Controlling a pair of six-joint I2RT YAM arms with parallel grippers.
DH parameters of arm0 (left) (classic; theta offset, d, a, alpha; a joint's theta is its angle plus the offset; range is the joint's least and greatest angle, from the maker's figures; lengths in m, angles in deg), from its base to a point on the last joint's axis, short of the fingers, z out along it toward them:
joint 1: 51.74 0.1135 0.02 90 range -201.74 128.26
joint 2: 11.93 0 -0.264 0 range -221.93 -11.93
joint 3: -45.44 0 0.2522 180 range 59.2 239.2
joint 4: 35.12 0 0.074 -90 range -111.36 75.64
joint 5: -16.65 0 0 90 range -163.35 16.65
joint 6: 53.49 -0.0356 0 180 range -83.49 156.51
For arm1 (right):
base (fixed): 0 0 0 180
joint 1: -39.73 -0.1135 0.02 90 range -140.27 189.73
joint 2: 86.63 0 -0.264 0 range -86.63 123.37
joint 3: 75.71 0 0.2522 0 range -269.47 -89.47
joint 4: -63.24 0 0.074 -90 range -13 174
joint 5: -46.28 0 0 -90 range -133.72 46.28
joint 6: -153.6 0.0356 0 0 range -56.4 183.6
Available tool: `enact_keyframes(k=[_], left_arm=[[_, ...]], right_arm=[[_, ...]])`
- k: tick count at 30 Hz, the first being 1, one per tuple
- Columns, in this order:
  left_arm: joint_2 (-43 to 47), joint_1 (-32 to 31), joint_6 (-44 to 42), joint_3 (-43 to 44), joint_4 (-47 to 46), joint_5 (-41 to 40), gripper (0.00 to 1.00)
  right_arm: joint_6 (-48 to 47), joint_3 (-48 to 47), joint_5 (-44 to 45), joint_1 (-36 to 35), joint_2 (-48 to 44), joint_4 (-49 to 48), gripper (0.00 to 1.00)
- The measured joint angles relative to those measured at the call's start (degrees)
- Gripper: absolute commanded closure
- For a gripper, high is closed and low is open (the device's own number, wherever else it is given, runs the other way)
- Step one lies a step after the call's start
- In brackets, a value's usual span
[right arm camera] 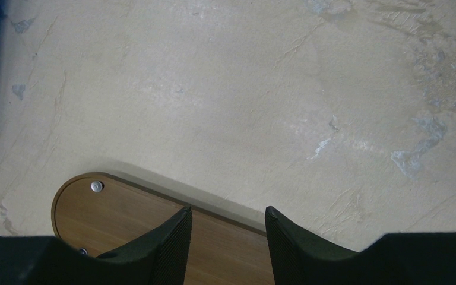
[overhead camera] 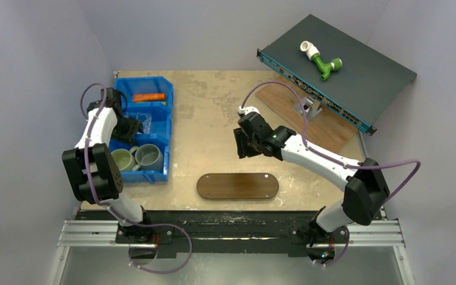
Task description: Prepare toiletry sets of a toothbrush and toothpaste on the tray
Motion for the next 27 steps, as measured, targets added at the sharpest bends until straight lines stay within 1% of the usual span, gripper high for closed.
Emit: enact_keyframes(k=[7, 8, 9, 15, 27], left_arm=[[-0.85, 0.57, -0.81, 0.72, 1.27, 0.87, 0.89], [-0.98, 0.57, -1.05, 0.85, 1.27, 0.85, 0.97], [-1.03, 0.57, -1.40, 0.90, 1.22, 0.96, 1.00], [-2.34, 0.76, -3.93, 2.51, 1.97, 2.16, 1.00], [-7.21, 0.76, -14.40, 8.57, 3.15, 6.69, 1.00]], right_arm=[[0.04, 0.26, -0.02, -0.02, -0.02, -0.04, 0.49], [0.04, 0.31, 0.00, -0.02, -0.02, -0.04, 0.49], [0.04, 0.39, 0.00, 0.00, -0.02, -0.09, 0.49], [0.04, 0.61, 0.02, 0.00, -0.15, -0.13, 0.49], [0.02, 0.85, -0.24, -0.02, -5.20, 0.07, 0.49]])
